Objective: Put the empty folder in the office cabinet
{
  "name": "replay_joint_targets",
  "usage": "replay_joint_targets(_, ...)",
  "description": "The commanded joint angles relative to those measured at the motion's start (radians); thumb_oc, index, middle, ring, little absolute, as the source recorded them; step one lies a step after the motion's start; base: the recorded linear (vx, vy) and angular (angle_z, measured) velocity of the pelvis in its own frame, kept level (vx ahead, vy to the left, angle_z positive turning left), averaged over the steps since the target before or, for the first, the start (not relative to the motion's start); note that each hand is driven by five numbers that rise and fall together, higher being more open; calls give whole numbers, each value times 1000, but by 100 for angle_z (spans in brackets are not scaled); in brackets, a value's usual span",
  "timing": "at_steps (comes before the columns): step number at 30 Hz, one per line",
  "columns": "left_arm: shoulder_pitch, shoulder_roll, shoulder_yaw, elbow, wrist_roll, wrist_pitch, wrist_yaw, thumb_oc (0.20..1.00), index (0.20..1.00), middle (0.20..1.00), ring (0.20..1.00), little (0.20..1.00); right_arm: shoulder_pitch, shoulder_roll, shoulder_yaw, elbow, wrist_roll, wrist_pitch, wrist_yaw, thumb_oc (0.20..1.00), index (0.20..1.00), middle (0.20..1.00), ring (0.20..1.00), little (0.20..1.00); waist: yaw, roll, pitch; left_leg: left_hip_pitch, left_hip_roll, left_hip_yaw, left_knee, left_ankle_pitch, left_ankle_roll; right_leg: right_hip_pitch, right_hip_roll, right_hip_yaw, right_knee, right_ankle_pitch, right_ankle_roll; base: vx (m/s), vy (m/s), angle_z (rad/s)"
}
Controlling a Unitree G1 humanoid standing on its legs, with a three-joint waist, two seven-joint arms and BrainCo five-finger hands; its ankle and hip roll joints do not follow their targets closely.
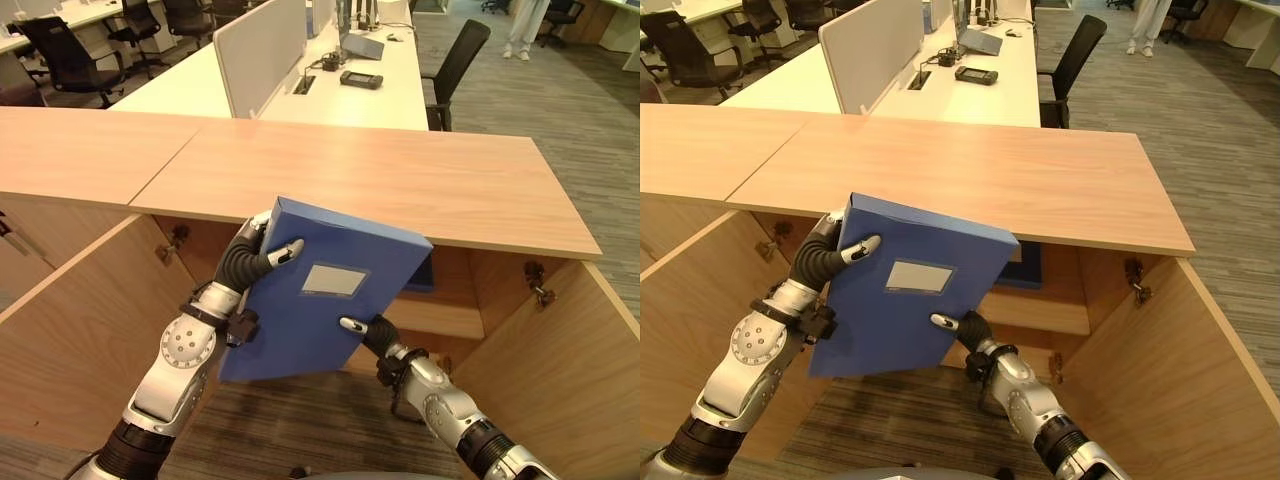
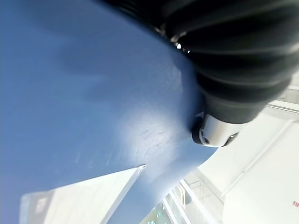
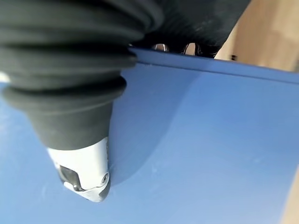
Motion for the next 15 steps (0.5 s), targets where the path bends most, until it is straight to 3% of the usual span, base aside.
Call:
replay_joint_targets(1,-116,-137,-209,-86,-323,-61,-116,200,200,200,200,200,-94,184,127,-50,144,22,126,200,200,200,200,200,-3,-44,-30,-67,-3,-61,-4,-26,-43,19,-16,33,7,-127,64,0,0,0)
replay_joint_targets(5,-102,-148,-218,-50,-338,-50,-109,200,200,200,200,200,-66,191,134,-64,205,23,147,200,200,200,200,200,-8,-43,-27,-67,-3,-61,-4,-25,-42,18,-15,35,7,-128,64,-9,1,0)
replay_joint_targets(6,-75,-152,-228,-19,-377,-24,-117,426,426,426,426,426,-42,209,114,-52,280,15,147,200,200,200,200,200,-15,-39,-25,-68,-3,-61,-4,-24,-42,17,-14,38,7,-127,63,0,0,0)
replay_joint_targets(7,-75,-152,-228,-18,-377,-24,-117,1000,1000,1000,1000,1000,-42,209,114,-52,281,15,147,200,200,200,200,200,-14,-39,-25,-68,-3,-61,-4,-24,-42,16,-14,38,7,-127,63,-38,6,-1)
replay_joint_targets(15,40,-79,-202,37,-460,37,-115,1000,1000,1000,1000,1000,91,239,-23,37,452,4,126,200,200,200,200,200,-38,-25,-28,-65,-4,-52,-4,-26,-42,14,-11,42,7,-124,65,-4,1,-2)
